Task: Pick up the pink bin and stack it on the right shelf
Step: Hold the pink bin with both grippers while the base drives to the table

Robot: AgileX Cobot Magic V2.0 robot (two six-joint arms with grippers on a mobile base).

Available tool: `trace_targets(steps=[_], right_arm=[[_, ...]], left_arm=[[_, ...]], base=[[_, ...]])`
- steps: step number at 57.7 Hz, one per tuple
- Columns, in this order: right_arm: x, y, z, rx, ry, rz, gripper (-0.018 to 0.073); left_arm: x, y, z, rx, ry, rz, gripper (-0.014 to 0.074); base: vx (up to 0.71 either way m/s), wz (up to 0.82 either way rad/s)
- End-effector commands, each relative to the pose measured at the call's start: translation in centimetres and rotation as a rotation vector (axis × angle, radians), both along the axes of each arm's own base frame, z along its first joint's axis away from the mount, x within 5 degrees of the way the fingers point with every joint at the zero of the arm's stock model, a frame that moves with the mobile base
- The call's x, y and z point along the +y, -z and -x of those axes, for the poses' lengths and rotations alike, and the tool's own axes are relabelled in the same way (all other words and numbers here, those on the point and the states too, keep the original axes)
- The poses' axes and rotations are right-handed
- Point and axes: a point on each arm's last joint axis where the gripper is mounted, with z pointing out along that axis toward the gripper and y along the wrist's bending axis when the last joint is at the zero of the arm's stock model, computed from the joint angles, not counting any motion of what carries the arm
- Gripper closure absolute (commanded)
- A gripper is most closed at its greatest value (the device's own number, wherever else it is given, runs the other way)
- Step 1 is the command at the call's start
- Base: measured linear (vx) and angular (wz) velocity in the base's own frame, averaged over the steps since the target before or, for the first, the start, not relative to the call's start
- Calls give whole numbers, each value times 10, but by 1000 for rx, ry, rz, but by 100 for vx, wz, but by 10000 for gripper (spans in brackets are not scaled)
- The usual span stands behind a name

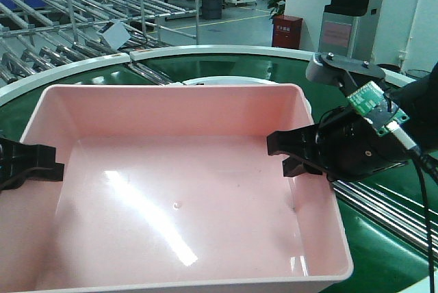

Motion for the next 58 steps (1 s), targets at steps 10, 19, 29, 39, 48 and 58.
trace_targets(steps=[10,19,29,39,48,58], right_arm=[[-7,-27,4,-149,19,-39,568],[-7,-27,4,-149,19,-39,568],[-7,-27,4,-149,19,-40,568],[-7,-27,4,-149,19,-40,568],[-7,-27,4,-148,19,-39,568],[-7,-27,4,-148,19,-39,568]], left_arm=[[-1,-23,7,-107,-11,65,598],[-1,-23,7,-107,-11,65,598],[-1,-22,7,-103,-9,64,598],[-1,-22,7,-101,-8,63,598],[-1,-22,7,-101,-7,63,598],[-1,-22,7,-101,-7,63,598]], base=[[-30,0],[-29,-18],[-25,-42],[-20,-65],[-16,-79],[-12,-84]])
